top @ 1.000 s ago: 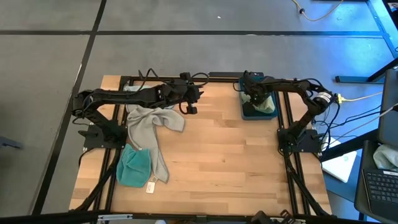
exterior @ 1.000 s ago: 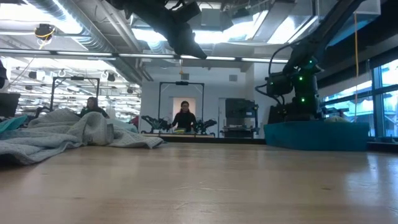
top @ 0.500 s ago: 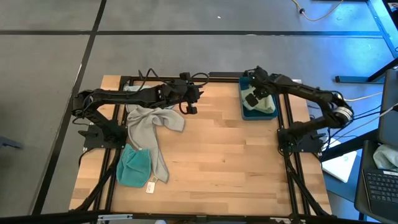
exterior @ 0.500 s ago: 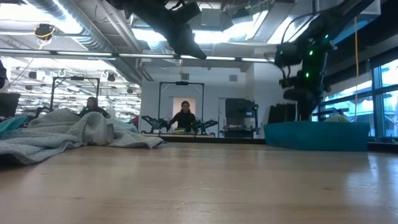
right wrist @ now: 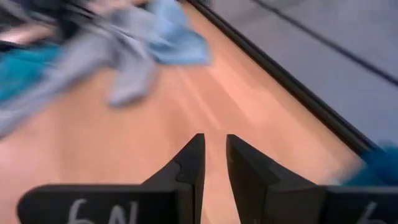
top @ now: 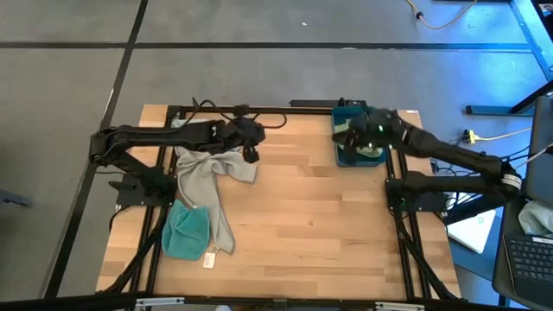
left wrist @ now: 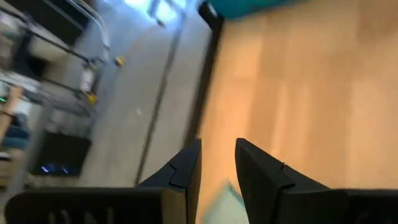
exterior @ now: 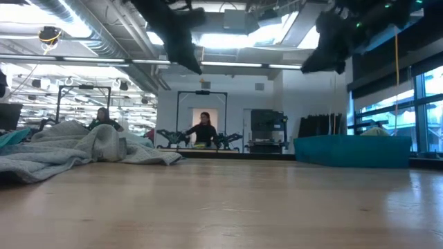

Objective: Fold microfiber towels
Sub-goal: Fold the top grey microfiber cloth

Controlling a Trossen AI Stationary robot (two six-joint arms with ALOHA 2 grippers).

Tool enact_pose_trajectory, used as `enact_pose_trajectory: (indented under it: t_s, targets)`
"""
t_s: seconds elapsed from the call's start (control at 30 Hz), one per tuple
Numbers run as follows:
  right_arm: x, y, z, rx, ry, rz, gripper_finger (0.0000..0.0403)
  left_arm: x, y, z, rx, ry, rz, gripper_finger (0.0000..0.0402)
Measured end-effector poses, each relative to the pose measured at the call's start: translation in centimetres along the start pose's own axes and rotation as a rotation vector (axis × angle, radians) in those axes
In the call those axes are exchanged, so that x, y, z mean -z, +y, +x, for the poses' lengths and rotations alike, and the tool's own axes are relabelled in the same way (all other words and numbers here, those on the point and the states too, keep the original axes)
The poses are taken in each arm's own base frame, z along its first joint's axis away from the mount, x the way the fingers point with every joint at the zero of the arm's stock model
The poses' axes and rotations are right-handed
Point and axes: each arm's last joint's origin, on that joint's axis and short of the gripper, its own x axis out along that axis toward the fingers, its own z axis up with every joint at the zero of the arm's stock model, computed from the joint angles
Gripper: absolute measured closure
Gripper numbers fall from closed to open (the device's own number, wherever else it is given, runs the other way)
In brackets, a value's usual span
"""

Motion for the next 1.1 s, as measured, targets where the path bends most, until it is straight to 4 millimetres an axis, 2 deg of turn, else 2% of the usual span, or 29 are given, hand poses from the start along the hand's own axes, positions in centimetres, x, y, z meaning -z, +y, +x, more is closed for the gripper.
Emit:
enact_pose_trajectory:
  t_s: [0.13,0.33,0.43,0.53,0.67,0.8,0.93,1.1]
  targets:
    - [1.9,1.7,0.7,-0.100,-0.096,-0.074,0.0334,0.9,-0.6,-1.2,0.085,0.071,-0.037,0.0312]
    - [4.1,3.4,2.0,-0.192,-0.164,-0.243,0.0334,2.1,-2.8,-1.2,0.351,0.192,-0.072,0.0312]
    - [4.8,3.9,2.7,-0.214,-0.166,-0.320,0.0334,2.2,-4.0,-1.0,0.366,0.221,-0.006,0.0312]
    - [5.0,4.3,3.3,-0.228,-0.158,-0.360,0.0334,2.3,-5.6,0.0,0.412,0.256,0.110,0.0307]
    - [5.4,4.7,3.8,-0.247,-0.136,-0.377,0.0334,3.0,-8.3,1.8,0.542,0.348,0.217,0.0277]
    - [5.6,4.9,3.9,-0.261,-0.126,-0.399,0.0334,3.8,-10.4,3.0,0.585,0.452,0.219,0.0231]
    - [5.7,5.0,3.8,-0.266,-0.117,-0.403,0.0334,3.7,-11.2,3.4,0.551,0.455,0.186,0.0195]
    - [6.0,4.9,3.9,-0.264,-0.085,-0.434,0.0334,4.0,-12.0,4.3,0.547,0.483,0.190,0.0182]
